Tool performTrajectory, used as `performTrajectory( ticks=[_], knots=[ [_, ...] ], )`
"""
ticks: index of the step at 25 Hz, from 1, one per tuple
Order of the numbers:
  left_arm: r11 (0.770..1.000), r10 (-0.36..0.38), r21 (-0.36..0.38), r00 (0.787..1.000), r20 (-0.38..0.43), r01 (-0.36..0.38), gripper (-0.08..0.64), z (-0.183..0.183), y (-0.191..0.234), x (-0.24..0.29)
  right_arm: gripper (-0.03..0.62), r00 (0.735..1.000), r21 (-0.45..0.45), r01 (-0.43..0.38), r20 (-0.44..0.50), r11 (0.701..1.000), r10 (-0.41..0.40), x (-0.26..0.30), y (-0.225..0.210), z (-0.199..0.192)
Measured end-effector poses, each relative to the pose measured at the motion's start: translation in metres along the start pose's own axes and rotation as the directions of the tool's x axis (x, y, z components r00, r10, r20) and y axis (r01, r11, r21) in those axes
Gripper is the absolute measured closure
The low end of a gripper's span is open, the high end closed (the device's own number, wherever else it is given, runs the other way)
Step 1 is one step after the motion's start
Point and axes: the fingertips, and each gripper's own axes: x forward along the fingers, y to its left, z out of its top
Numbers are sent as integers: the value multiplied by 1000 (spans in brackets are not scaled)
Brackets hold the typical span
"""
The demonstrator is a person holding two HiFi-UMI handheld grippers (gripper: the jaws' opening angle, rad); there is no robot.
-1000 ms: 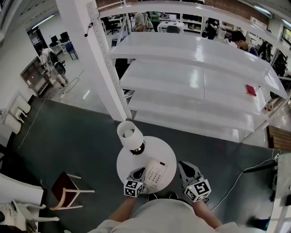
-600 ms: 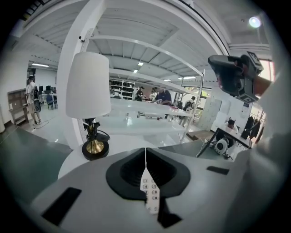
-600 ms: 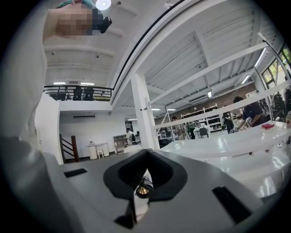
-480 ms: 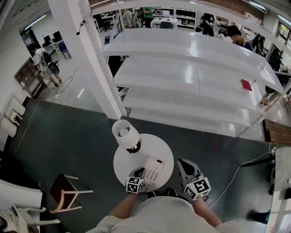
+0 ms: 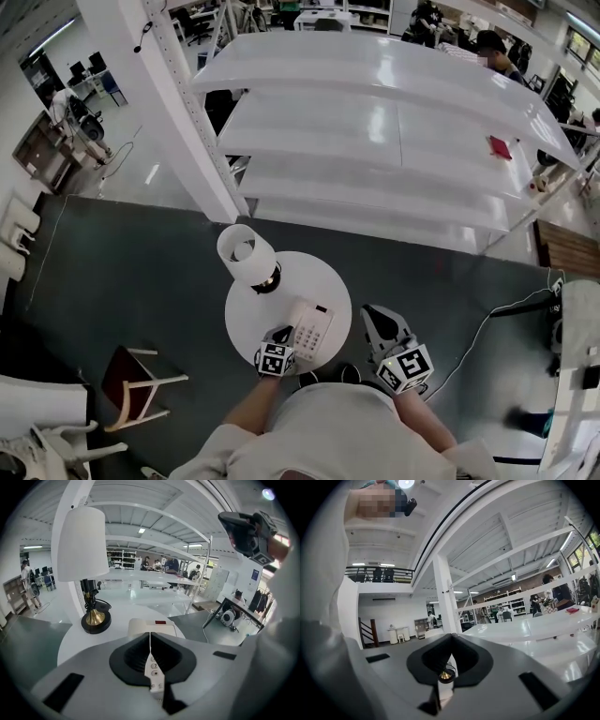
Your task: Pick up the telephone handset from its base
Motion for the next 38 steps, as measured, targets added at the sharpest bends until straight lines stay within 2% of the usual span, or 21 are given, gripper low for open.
performTrajectory(
  ticks=[6, 14, 18, 20, 29, 38],
  knots=[
    [1000, -23, 9, 1000, -11, 23, 538, -1, -4, 4, 583, 1000, 1, 6, -5, 1000, -6, -1, 0, 0],
    [999, -15, 46, 999, -40, 17, 533, -2, -2, 12, 583, 1000, 7, 18, -16, 1000, -18, 1, -4, -1],
    [997, -7, 71, 997, -73, 13, 370, -8, -2, 20, 583, 999, 14, 29, -22, 999, -29, 0, -5, -4],
    [999, 1, 53, 995, -100, 5, 325, -10, 1, 22, 583, 999, 14, 30, -24, 999, -29, 1, -6, -5],
    [999, 7, 50, 988, -152, 1, 304, -13, 13, 47, 583, 999, 25, 43, -33, 999, -42, 6, -14, -5],
    [999, -4, 30, 964, -266, 13, 287, -26, 20, 67, 583, 998, 71, 61, -19, 996, -60, 7, -26, 1]
  ],
)
